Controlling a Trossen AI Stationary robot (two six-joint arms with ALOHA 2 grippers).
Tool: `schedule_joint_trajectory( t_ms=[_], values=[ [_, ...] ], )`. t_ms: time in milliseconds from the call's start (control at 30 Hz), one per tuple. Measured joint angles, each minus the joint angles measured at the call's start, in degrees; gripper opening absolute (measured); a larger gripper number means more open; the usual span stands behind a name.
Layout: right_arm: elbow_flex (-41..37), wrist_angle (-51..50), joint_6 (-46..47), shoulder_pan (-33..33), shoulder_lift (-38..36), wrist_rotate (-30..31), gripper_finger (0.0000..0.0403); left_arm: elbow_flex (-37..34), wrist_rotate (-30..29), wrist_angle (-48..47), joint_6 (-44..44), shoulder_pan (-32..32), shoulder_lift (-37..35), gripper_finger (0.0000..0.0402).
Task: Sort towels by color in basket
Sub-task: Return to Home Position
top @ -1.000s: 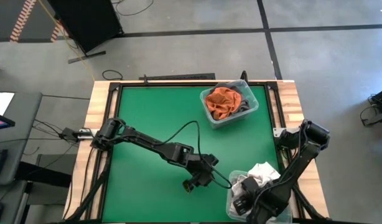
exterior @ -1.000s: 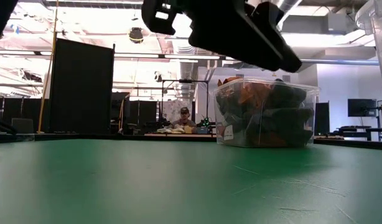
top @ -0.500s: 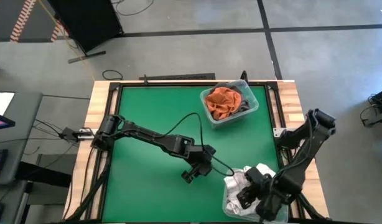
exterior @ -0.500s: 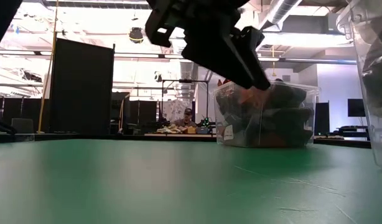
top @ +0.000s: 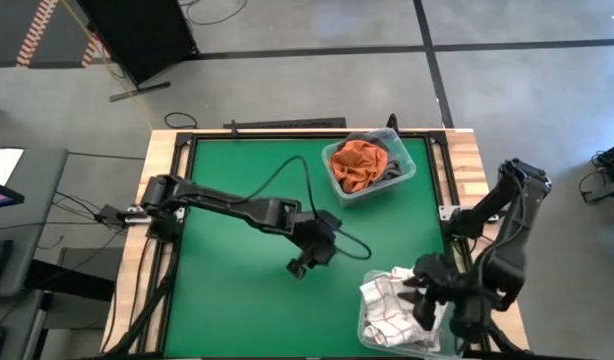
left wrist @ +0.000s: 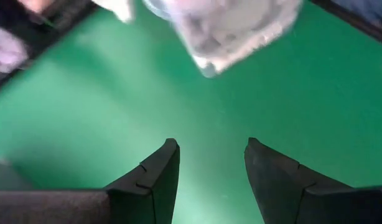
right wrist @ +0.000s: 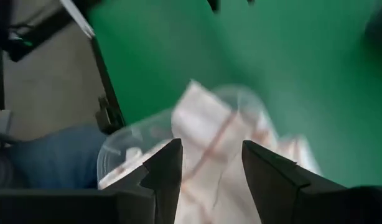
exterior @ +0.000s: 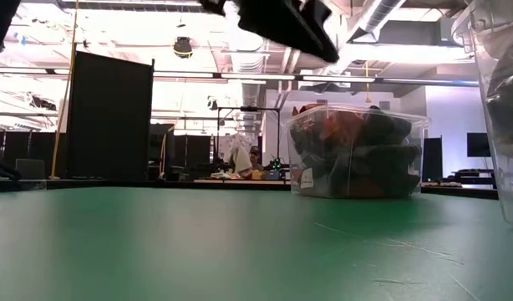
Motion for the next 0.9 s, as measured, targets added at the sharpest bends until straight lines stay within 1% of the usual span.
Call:
schedule_joint_trajectory(
  t_ms=[100, 167, 267, 367, 567, 600, 733, 767, 800, 900],
  values=[
    [0.0, -0.6, -8.0, 1.7, -2.0, 8.1, 0.0193, 0.0, 0.5, -1.5, 0.0, 1.6, -2.6, 0.0171],
    [0.0, -0.8, -12.6, 2.6, -3.7, 12.4, 0.0193, -0.1, 1.6, -2.6, 0.0, 2.8, -4.2, 0.0171],
    [0.0, -2.7, -18.0, 4.1, -6.0, 16.8, 0.0193, -1.6, 1.9, -3.1, -0.4, 4.6, -7.0, 0.0171],
    [0.0, -6.3, -21.0, 5.6, -8.8, 20.5, 0.0193, -5.8, 2.1, -0.9, -1.3, 6.7, -10.9, 0.0171],
    [0.0, -14.6, -21.6, 9.7, -14.1, 25.6, 0.0193, -17.7, 2.2, 7.3, -6.1, 12.9, -21.4, 0.0171],
    [-0.3, -15.1, -21.7, 10.7, -15.2, 26.4, 0.0193, -20.2, 3.1, 8.9, -6.3, 13.9, -23.3, 0.0171],
    [-4.4, -15.2, -23.0, 14.3, -20.5, 29.3, 0.0193, -31.5, 12.6, 16.9, -6.4, 16.8, -31.0, 0.0171],
    [-5.9, -15.1, -23.0, 15.3, -21.8, 30.4, 0.0193, -34.1, 14.2, 19.3, -6.8, 17.2, -32.8, 0.0171],
    [-7.5, -14.8, -23.1, 16.3, -23.4, 31.4, 0.0193, -36.8, 15.3, 21.3, -7.4, 17.6, -34.6, 0.0171],
    [-13.6, -12.9, -23.1, 19.7, -28.4, 35.2, 0.0193, -43.8, 15.8, 27.0, -8.9, 18.0, -39.1, 0.0171]
  ],
)
